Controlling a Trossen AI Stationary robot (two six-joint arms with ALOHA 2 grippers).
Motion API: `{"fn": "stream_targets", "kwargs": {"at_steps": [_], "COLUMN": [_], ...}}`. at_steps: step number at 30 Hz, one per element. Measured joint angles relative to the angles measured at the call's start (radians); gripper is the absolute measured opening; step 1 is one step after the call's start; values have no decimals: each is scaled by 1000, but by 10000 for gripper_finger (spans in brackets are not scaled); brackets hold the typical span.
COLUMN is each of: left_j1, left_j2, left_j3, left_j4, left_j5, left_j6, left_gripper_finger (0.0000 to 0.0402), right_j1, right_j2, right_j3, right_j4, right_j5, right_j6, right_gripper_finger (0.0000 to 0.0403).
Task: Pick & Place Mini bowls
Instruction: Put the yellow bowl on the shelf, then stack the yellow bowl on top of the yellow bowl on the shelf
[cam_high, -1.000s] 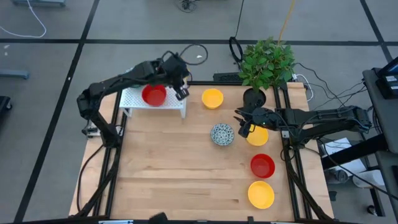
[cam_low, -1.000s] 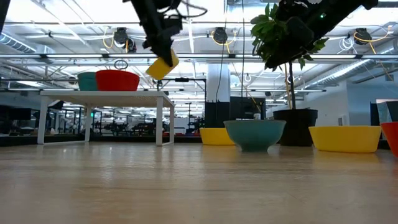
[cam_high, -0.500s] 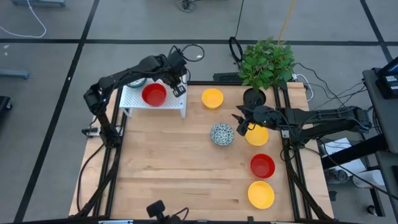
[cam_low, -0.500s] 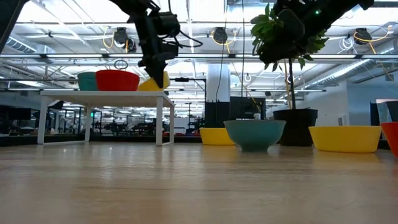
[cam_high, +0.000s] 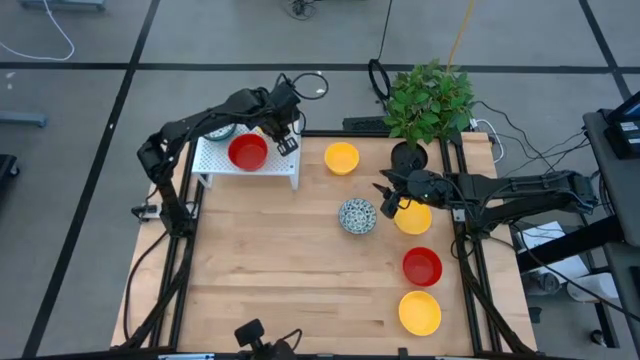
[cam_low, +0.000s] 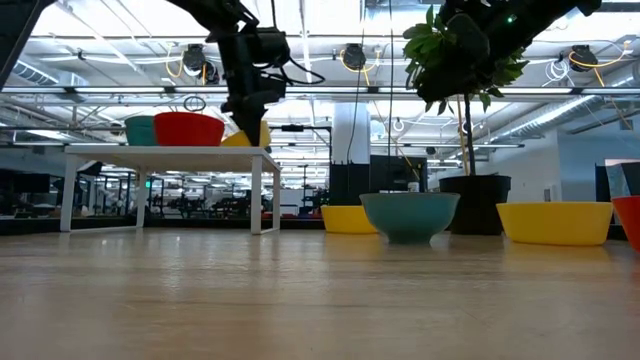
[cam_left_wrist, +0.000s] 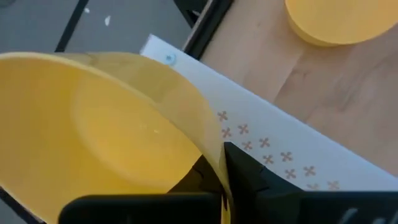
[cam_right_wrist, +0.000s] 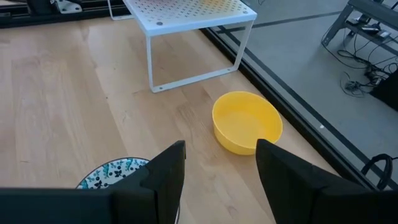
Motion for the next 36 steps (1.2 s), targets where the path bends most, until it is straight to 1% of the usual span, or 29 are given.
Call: {"fn": "stream_targets", "kwargs": {"at_steps": [3, 6, 10, 14, 18, 21, 24, 26, 30, 36], "left_j1": [-3, -6, -11, -17, -35, -58, -86, -104, -132, -152], "left_j2": [4, 3, -1, -1, -2, -3, -3, -3, -3, -3], "left_j3": [0, 0, 3, 58, 152, 225, 285, 312, 344, 373], "left_j4": [-11, -9, -11, -48, -100, -122, -140, -146, -179, -338], "left_j5": [-10, -32, -36, -37, -38, -38, -38, -38, -37, -39], "left_j6": [-27, -47, -56, -59, -61, -60, -50, -39, -18, -39], "left_gripper_finger": [36, 68, 112, 149, 172, 178, 176, 172, 163, 154], "right_j1": [0, 0, 0, 0, -3, -23, -52, -68, -78, -78], "right_j2": [0, 0, 0, 0, 0, 9, 27, 46, 99, 187], "right_j3": [0, 0, 0, 0, 0, 0, 0, 0, 0, 0], "right_j4": [0, -1, -1, 4, 47, 65, 75, 66, 62, 66], "right_j5": [0, 0, 0, 0, -2, -4, -11, -52, -184, -302], "right_j6": [-1, -1, -1, -1, -2, 13, 52, 70, 75, 79], "right_gripper_finger": [187, 187, 187, 187, 187, 187, 187, 187, 187, 187]}}
